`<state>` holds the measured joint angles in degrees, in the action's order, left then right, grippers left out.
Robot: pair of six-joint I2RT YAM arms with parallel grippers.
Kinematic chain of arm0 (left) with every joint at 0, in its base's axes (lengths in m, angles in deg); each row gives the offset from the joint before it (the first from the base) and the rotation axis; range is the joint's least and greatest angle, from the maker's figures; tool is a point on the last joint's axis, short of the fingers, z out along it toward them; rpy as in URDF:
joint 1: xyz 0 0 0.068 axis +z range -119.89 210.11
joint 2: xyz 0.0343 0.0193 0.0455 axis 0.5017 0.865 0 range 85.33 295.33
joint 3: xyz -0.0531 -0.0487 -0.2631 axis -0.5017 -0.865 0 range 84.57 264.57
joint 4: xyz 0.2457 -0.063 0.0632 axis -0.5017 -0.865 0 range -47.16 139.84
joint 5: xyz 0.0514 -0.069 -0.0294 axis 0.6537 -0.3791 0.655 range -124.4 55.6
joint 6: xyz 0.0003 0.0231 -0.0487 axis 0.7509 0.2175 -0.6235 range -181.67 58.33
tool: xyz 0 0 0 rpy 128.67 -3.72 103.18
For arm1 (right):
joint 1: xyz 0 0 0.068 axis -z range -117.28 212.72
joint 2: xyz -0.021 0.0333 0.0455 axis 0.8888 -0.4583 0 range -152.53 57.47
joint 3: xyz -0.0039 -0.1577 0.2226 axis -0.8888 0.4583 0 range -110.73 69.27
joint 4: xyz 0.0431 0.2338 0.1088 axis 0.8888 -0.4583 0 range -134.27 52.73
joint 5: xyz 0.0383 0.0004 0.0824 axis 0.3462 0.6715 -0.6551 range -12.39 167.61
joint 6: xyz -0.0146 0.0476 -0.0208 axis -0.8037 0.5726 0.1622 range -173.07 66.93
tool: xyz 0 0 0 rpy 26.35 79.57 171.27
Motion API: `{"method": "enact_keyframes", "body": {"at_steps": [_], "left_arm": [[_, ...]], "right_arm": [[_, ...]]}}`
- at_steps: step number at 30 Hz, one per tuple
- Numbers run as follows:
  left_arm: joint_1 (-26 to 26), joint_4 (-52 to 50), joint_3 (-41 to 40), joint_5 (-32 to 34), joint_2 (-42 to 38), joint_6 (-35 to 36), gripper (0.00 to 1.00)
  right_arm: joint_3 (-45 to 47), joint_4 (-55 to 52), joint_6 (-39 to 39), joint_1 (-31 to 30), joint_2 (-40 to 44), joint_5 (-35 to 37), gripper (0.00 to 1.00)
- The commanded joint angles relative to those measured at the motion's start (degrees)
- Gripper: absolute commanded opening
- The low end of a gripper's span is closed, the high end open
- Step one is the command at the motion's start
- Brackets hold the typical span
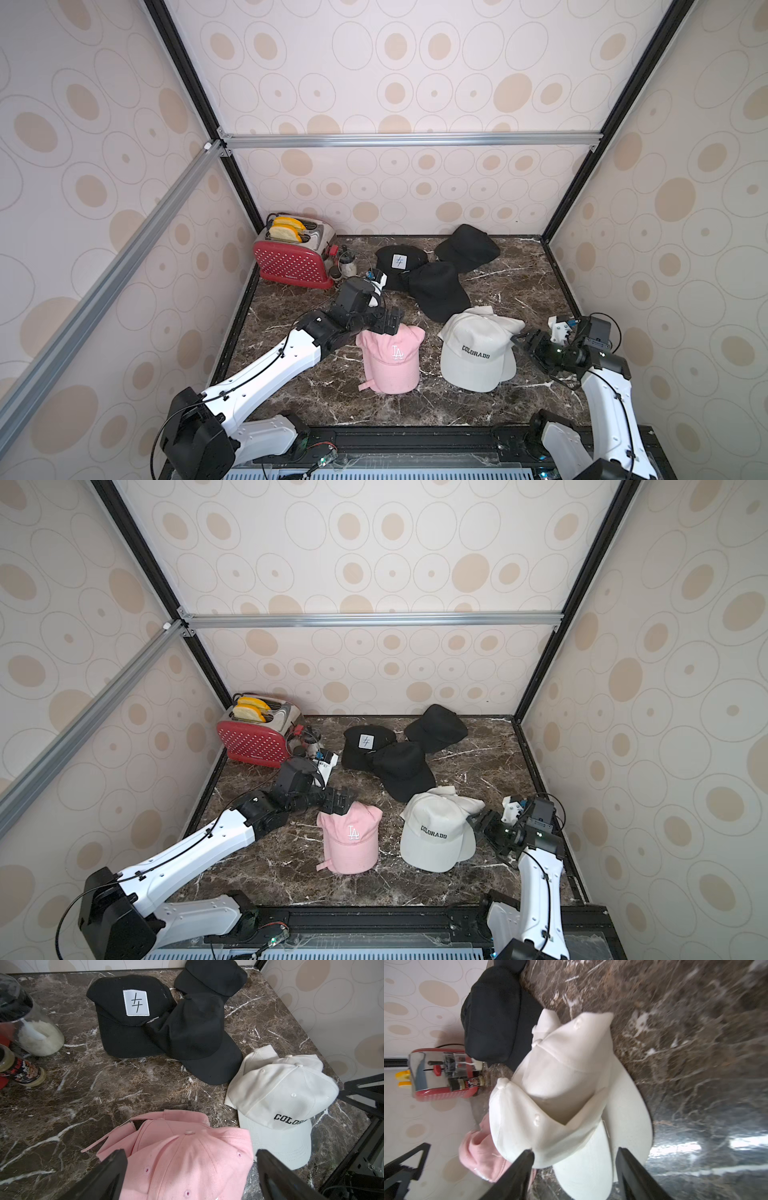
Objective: Stack the baseball caps by color
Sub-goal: Place the baseball cap on the baseball cap, then pick up the baseball cap.
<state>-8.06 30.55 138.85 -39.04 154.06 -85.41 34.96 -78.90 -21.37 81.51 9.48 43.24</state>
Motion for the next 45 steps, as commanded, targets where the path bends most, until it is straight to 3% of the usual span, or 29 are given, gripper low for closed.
{"method": "enact_keyframes", "body": {"at_steps": [1,4,7,11,14,16,23,30,36,42,45], "left_arm": [[0.64,1.59,-0.57,-0.47,-1.53,0.29,0.99],[0.72,2.21,-0.91,-0.77,-1.48,0.2,0.99],[0.87,2.22,-1.09,-0.24,-1.12,0.45,0.99],[1.4,2.28,-1.43,0.73,-1.2,1.04,0.99],[1.62,3.32,-1.96,0.78,-1.48,0.53,0.99],[1.79,3.9,-2.25,0.78,-1.43,0.05,0.99],[1.92,3.94,-3.13,2.09,-1.13,-0.38,0.99],[2.03,4.11,-3.22,2.11,-0.2,-0.51,0.99],[2.04,4.56,-2.94,0.88,0.96,-0.92,0.99],[2.13,4.55,-2.83,0.65,1.17,-1.04,0.99],[2.13,4.55,-2.79,0.44,1.21,-0.94,0.99]], "right_arm": [[1.62,5.03,4.13,0.07,0.39,1.43,1.0],[-0.18,5.36,1.82,-1.37,-0.14,0.03,1.0],[-2.44,1.41,-1.81,-5.08,1.54,9.5,1.0],[-5.04,-0.9,-4.76,-14.58,3.76,23.43,1.0],[-7.58,-0.9,-6.29,-21.91,1.64,33.39,1.0],[-8.1,0.68,-5.87,-24.58,-1.51,35.93,1.0],[-4.11,12.98,-4.12,-25.55,-10.79,21.39,1.0],[-0.11,13.45,-1.09,-27.0,-11.91,17.09,0.99],[4.64,16.94,11.91,-29.93,-6.82,19.76,0.96],[6.41,20.58,21.83,-40.39,-7.05,27.47,0.96],[4.64,18.49,21.71,-42.3,-6.75,31.74,0.96]]}}
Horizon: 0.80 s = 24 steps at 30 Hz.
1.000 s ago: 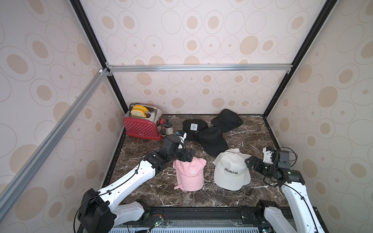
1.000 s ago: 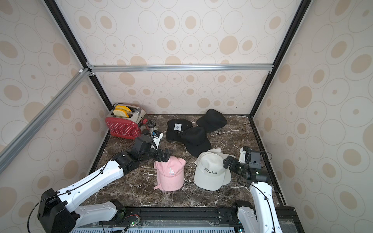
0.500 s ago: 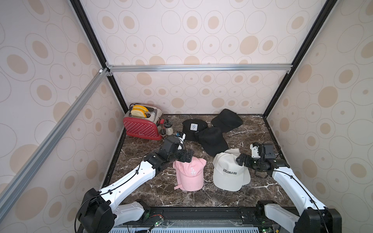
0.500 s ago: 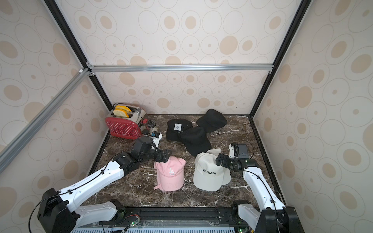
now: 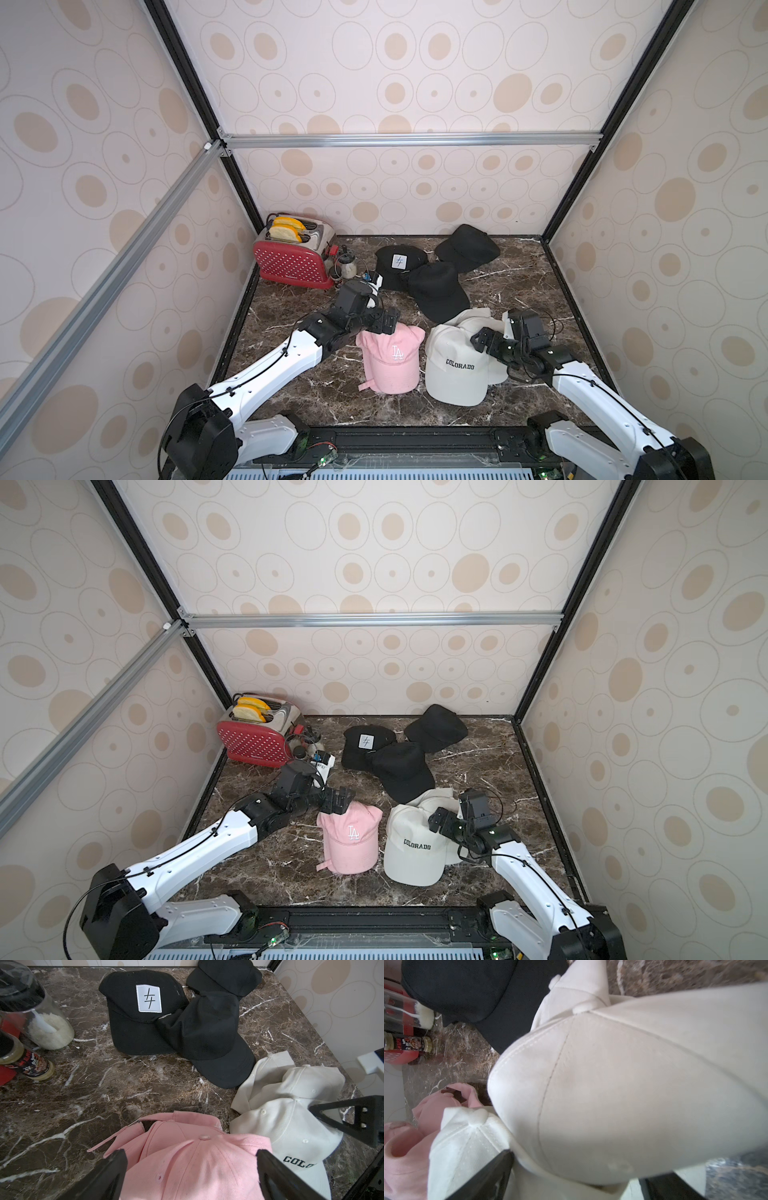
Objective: Stack the baseball caps by color
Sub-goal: Pick up the baseball cap.
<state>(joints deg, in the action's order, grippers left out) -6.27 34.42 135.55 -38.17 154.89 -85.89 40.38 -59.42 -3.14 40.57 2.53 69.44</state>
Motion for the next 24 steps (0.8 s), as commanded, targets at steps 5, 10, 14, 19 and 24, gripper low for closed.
{"method": "enact_keyframes", "body": {"at_steps": [5,10,14,19,24], "left_arm": [[0.35,0.44,0.53,-0.5,0.24,-0.25,0.99],[0.37,0.35,0.52,-0.59,0.09,0.37,0.99],[0.35,1.25,0.61,-4.92,0.56,1.29,0.99],[0.35,1.73,0.97,-10.56,1.41,3.05,0.99],[0.32,1.29,0.87,-8.86,1.3,3.13,0.99]], "right_arm": [[-10.98,-13.06,-13.01,-1.38,3.72,13.08,0.98],[-19.24,-20.77,-24.17,-3.22,3.19,7.34,1.0],[-21.66,-20.15,-31.32,-7.29,-0.93,3.88,1.0],[-26.37,-24.99,-40.08,-13.87,-10.18,3.08,0.91],[-27.37,-27.36,-42.56,-17.85,-14.66,3.44,0.8]]}}
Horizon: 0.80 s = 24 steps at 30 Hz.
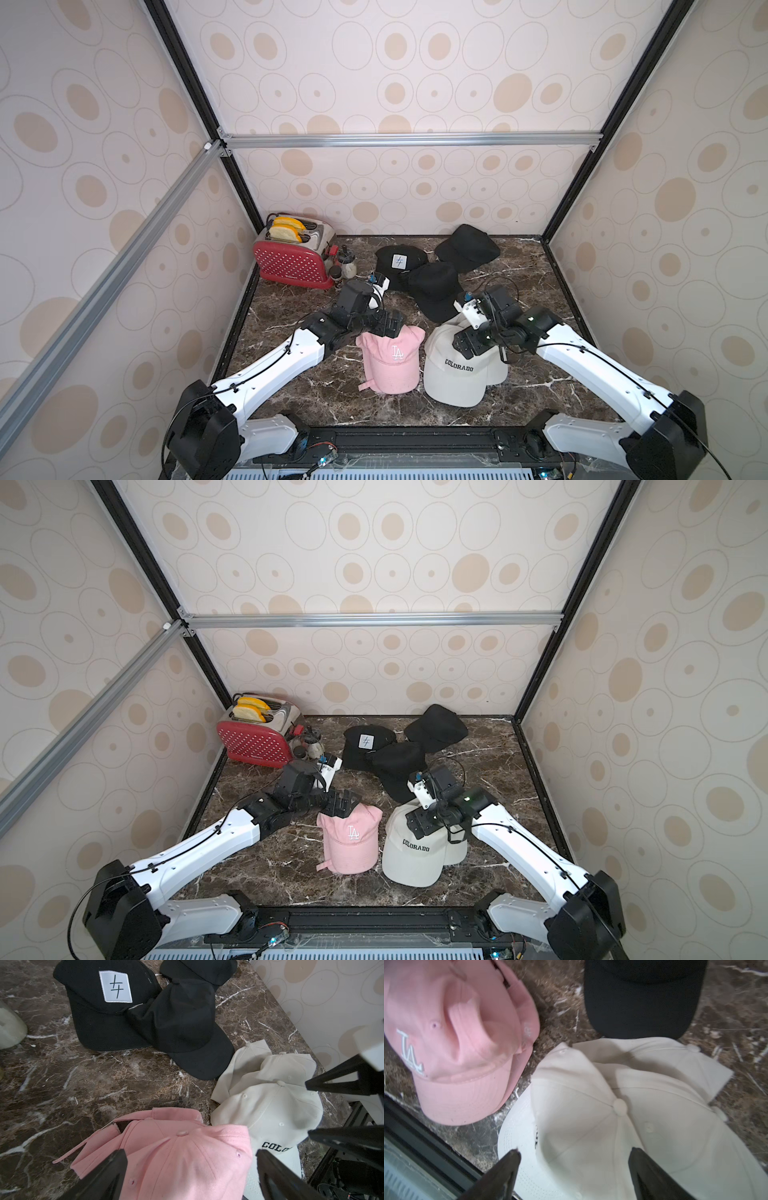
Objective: Stack the baseball caps by color
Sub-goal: Pick up the baseball cap.
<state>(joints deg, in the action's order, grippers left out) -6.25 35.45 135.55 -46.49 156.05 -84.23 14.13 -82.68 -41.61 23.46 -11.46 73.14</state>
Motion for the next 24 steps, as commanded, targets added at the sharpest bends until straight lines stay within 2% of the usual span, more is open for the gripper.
{"method": "enact_keyframes", "body": {"at_steps": [1,6,10,14,16,20,24], "left_arm": [[0.32,0.09,0.96,-0.42,0.2,1.47,0.99],[0.28,-0.86,1.47,0.51,0.91,1.39,0.99],[0.32,-1.03,1.61,0.94,1.25,1.35,0.99],[0.32,-1.17,1.69,1.54,1.42,1.29,0.99],[0.32,-1.26,1.75,1.67,1.51,1.3,0.99],[0.28,-1.94,1.97,2.3,1.45,1.47,0.99],[0.32,-2.99,2.12,3.33,0.42,1.97,0.99]], "right_arm": [[-0.87,-4.06,-4.13,-0.88,-1.02,-0.21,0.77],[-0.7,-3.74,-4.15,-1.31,-3.61,2.75,0.63],[-1.4,-3.8,-4.35,-1.75,-4.29,4.28,0.46],[-1.51,-3.33,-4.91,-2.07,-2.87,3.23,0.19],[-2.19,-3.76,-5.24,-2.11,-2.02,2.09,0.12],[-7.21,-9.5,-7.41,-2.21,0.05,2.04,0.1],[-13.81,-17.59,-10.82,-2.23,0.48,7.18,0.1]]}}
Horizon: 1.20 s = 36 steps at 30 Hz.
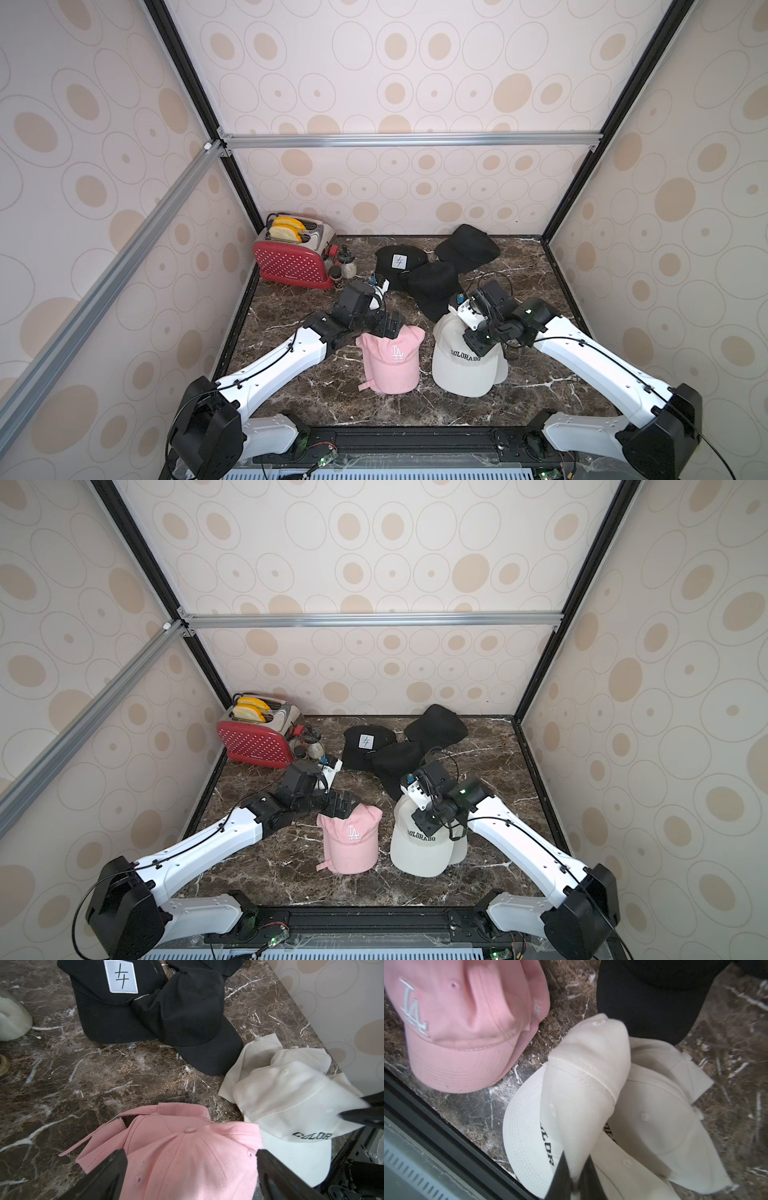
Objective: Stack the baseball caps by color
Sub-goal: Pick up the baseball cap, then place the baseball cap on the baseball cap.
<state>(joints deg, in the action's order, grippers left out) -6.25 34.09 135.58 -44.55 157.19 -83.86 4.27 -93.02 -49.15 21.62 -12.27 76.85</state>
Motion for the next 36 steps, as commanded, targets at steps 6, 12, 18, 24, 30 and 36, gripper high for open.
{"method": "enact_keyframes", "body": {"at_steps": [6,12,18,24,30,36], "left_arm": [[0.32,-0.61,1.39,-1.19,-2.49,1.89,0.99],[0.32,-1.14,1.21,-0.07,-3.34,2.1,0.99],[0.32,-1.35,1.04,1.23,-3.34,2.38,0.99],[0.32,-1.06,0.97,0.7,-3.04,1.99,0.99],[0.32,-1.17,0.85,0.83,-3.12,2.07,0.99],[0.32,-1.26,0.76,1.27,-3.29,2.23,0.99]], "right_arm": [[-5.64,-15.07,-14.86,-0.45,1.58,12.59,0.07],[0.86,-5.54,-29.36,0.51,8.41,8.17,0.07],[3.13,0.58,-30.98,11.5,8.07,-6.38,0.06],[4.63,3.22,-32.04,14.53,5.2,-12.08,0.11],[6.35,6.05,-30.55,14.5,2.62,-2.45,0.12],[10.41,9.65,-27.53,14.53,1.64,0.89,0.19]]}}
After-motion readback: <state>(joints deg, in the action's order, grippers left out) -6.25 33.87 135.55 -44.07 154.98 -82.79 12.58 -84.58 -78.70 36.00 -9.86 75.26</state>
